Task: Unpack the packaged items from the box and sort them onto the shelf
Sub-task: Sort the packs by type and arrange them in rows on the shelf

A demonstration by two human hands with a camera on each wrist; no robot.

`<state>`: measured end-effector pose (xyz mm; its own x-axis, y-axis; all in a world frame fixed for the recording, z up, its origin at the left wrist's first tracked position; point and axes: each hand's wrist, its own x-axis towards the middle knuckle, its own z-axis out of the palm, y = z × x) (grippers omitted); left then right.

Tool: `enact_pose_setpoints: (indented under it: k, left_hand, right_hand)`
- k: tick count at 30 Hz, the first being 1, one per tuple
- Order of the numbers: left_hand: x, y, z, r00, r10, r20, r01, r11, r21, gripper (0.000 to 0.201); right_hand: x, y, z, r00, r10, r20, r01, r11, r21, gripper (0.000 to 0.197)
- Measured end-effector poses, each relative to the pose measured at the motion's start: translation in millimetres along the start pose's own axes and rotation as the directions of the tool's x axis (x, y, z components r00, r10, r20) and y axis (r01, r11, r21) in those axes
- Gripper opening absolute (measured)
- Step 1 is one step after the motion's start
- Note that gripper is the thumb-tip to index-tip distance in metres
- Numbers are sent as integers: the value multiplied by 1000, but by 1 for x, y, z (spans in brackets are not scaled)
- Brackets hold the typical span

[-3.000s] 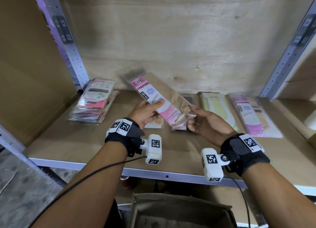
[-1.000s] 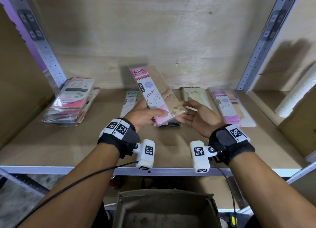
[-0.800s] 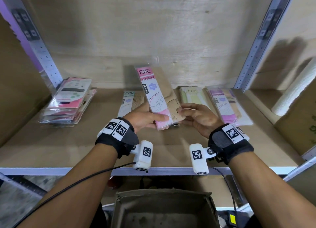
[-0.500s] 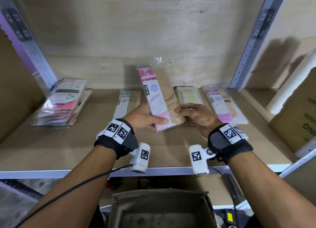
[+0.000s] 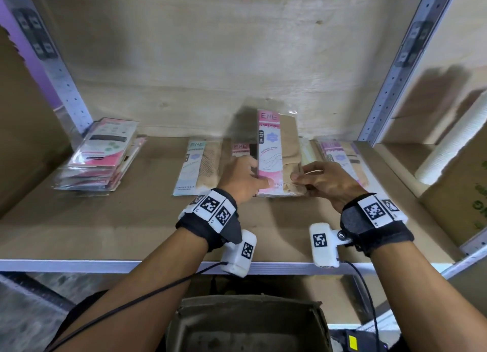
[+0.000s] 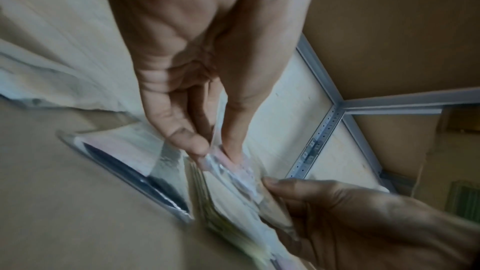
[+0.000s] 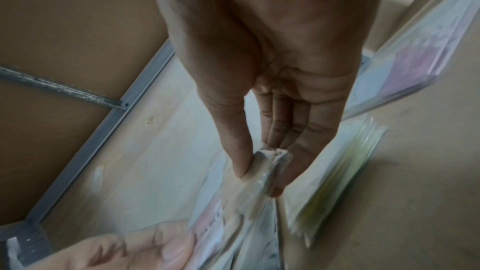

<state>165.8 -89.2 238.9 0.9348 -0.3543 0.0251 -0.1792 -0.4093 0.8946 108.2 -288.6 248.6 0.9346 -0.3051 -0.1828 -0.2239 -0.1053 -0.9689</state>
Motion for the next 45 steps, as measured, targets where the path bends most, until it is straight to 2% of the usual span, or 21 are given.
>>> enact_pose_setpoints:
  k: [3, 7, 12, 14, 18, 21, 27, 30, 34, 37, 42, 45]
  left_hand:
    - [5, 3, 8, 998, -13, 58, 13, 1000, 2, 31]
    - [10, 0, 15, 998, -29, 50, 26, 998, 58, 32]
    - [11, -1, 7, 994, -93, 48, 89, 993, 83, 39]
    - [10, -1, -2, 995, -95, 25, 92, 990, 111, 40]
    - [9, -7, -27, 992, -124, -27, 127, 977, 173, 39]
    - [9, -17, -44, 987, -150, -49, 157, 965, 210, 31]
    - [5, -25, -61, 983, -168, -78, 180, 964, 193, 18]
    - [2, -25, -61, 981, -181, -63, 189, 968, 167, 20]
    - [-2, -21, -58, 987, -155, -50, 160, 979, 129, 34]
    - [-1, -20, -59, 989, -146, -38, 149, 983, 110, 33]
    - [-3, -24, -66, 983, -183, 4, 183, 983, -20, 27]
    - [-3, -27, -69, 980, -195, 28, 196, 979, -53, 32]
  right_hand:
    - [3, 2, -13, 999, 46, -23, -46, 999, -19, 35]
    - [6, 7, -18, 996, 79, -41, -82, 993, -87, 25]
    - [14, 9, -3, 998, 26, -58, -36, 980, -193, 11]
    - [18, 8, 7, 998, -4, -66, -11, 974, -227, 14]
    - [25, 8, 35, 996, -52, -71, 32, 966, -257, 33]
    - [26, 7, 53, 994, -99, -48, 79, 944, -321, 38]
    - [25, 4, 70, 991, -134, 4, 128, 931, -342, 48]
    - [26, 5, 70, 991, -131, 8, 127, 938, -323, 48]
    - [29, 4, 66, 994, -107, 9, 107, 965, -239, 46]
    - [27, 2, 64, 997, -70, 39, 76, 981, -178, 43]
    - [21, 4, 65, 998, -22, 59, 26, 998, -55, 44]
    - [17, 2, 66, 998, -23, 65, 23, 1000, 4, 45]
